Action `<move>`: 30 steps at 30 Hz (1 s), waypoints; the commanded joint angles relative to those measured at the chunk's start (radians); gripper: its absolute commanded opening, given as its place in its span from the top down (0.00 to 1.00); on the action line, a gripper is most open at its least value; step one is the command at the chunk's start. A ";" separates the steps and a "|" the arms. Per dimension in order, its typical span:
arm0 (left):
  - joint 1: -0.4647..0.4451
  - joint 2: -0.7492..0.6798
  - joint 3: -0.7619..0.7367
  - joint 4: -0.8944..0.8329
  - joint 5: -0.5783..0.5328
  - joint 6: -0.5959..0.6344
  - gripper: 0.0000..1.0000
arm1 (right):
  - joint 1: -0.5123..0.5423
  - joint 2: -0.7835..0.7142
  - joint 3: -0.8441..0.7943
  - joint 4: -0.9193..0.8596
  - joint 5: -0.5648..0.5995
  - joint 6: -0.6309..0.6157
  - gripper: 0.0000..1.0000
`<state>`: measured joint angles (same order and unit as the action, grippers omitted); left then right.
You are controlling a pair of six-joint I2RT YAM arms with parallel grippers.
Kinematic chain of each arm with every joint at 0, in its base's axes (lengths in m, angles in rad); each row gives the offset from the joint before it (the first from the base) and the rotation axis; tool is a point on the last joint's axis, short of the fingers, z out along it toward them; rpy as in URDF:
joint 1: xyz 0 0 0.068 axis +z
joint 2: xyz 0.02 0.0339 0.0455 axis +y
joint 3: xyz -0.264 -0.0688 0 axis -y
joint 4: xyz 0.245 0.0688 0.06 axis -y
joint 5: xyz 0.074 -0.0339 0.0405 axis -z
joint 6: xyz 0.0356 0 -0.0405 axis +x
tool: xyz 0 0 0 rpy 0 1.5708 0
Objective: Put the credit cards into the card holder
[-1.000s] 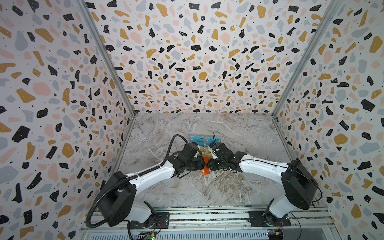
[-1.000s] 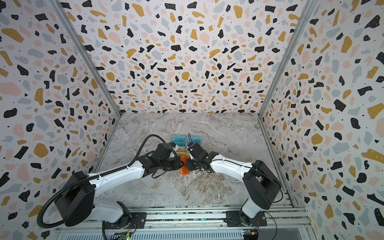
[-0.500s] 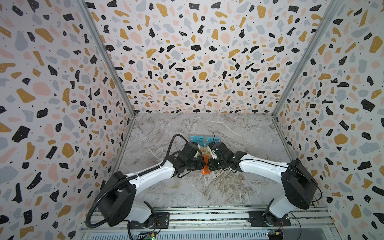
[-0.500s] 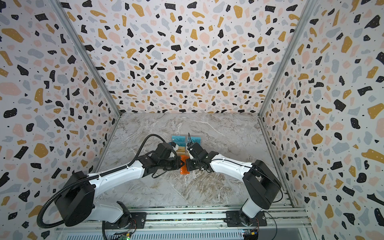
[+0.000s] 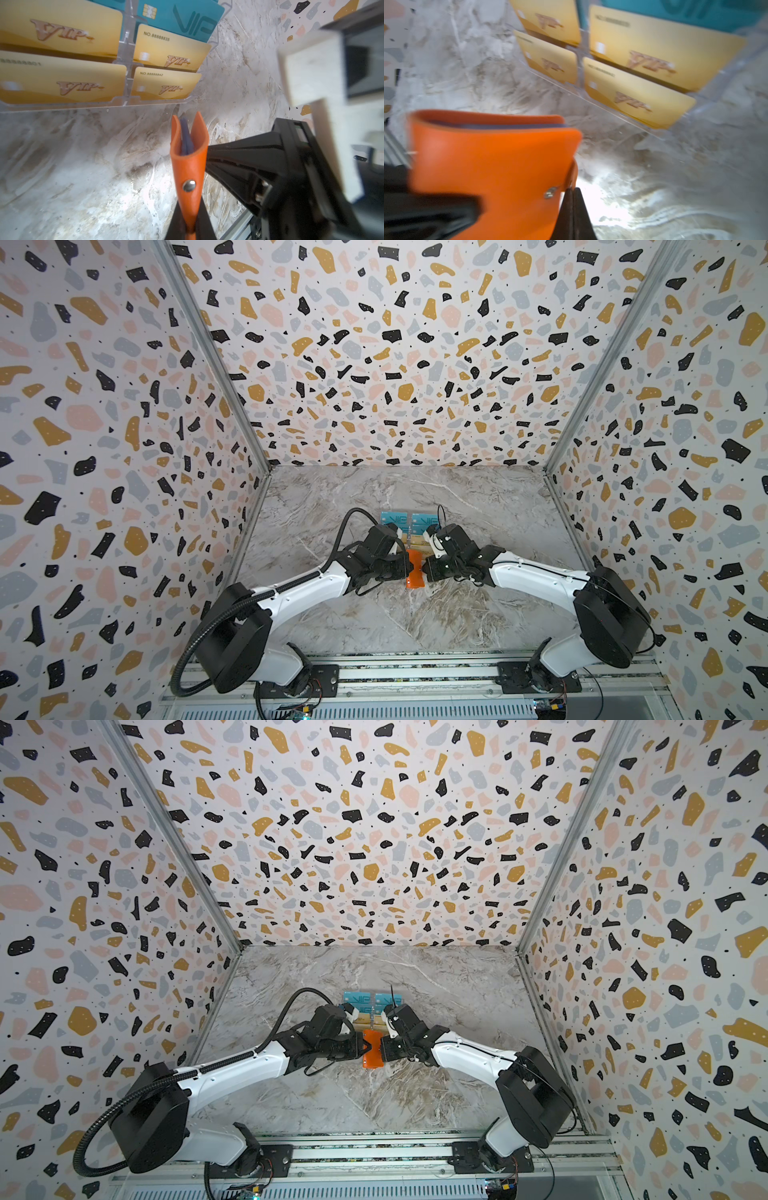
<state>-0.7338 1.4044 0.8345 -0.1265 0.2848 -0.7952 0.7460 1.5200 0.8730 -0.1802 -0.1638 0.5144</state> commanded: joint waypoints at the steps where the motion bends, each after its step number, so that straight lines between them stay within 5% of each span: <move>1: 0.005 -0.035 -0.001 0.038 0.043 0.020 1.00 | -0.016 0.005 -0.025 -0.060 0.052 -0.011 1.00; 7: 0.007 -0.030 -0.022 0.073 0.103 0.009 1.00 | -0.056 -0.035 -0.082 0.035 -0.073 -0.016 1.00; 11: 0.010 -0.040 -0.044 0.109 0.143 0.003 1.00 | -0.092 -0.074 -0.129 0.119 -0.188 0.003 0.68; 14: 0.019 -0.049 -0.058 0.133 0.173 0.000 1.00 | -0.131 -0.102 -0.186 0.202 -0.291 0.012 0.60; 30: 0.043 -0.111 -0.156 0.274 0.263 -0.057 0.97 | -0.235 -0.230 -0.393 0.527 -0.659 0.100 0.56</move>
<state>-0.6964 1.3155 0.6788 0.0772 0.5190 -0.8417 0.5175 1.3319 0.4904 0.2512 -0.7143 0.5911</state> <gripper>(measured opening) 0.087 0.439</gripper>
